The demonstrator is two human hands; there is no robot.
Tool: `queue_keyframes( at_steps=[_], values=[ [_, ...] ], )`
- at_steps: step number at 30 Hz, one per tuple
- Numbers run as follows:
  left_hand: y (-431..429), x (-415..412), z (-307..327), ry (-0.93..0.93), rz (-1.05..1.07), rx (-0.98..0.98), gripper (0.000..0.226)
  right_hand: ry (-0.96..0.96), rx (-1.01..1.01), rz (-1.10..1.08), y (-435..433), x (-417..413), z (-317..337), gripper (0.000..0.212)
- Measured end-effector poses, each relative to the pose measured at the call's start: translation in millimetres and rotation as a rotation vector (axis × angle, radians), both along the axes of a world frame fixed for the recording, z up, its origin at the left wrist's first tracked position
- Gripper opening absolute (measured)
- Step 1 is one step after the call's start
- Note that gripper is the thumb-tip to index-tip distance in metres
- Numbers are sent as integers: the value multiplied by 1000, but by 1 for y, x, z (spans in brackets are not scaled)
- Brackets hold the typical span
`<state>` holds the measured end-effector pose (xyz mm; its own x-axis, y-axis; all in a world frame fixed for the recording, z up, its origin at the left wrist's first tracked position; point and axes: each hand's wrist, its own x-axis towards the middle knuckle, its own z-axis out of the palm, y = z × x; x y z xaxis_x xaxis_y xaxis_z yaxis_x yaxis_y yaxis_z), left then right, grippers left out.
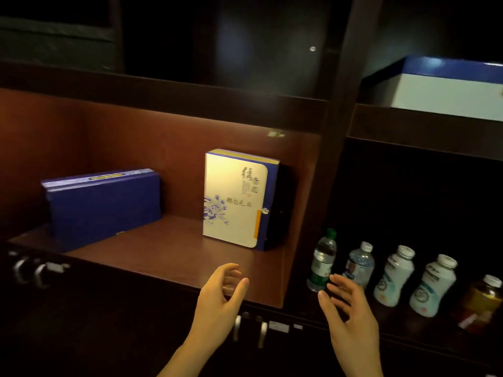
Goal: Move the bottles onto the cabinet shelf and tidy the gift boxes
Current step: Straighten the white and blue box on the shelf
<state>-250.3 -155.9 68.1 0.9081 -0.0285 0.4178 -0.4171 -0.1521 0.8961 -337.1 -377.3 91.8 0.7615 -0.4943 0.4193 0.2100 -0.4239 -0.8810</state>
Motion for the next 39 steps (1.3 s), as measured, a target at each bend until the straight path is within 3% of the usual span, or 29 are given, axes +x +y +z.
queue_keyframes(
  at_steps=[8,14,22,28,39],
  values=[
    [114,0,2,34,218,28,22,5,-36,196,103,46,4,37],
    [148,26,-4,73,280,65,22,44,-45,219,127,81,0,36],
    [132,118,-15,115,243,41,35,82,-6,149,98,163,-19,41],
    [110,226,-22,173,192,36,46,178,60,72,70,260,-39,61],
    [68,376,-27,317,76,25,89,257,148,8,29,401,-60,90]
  ],
)
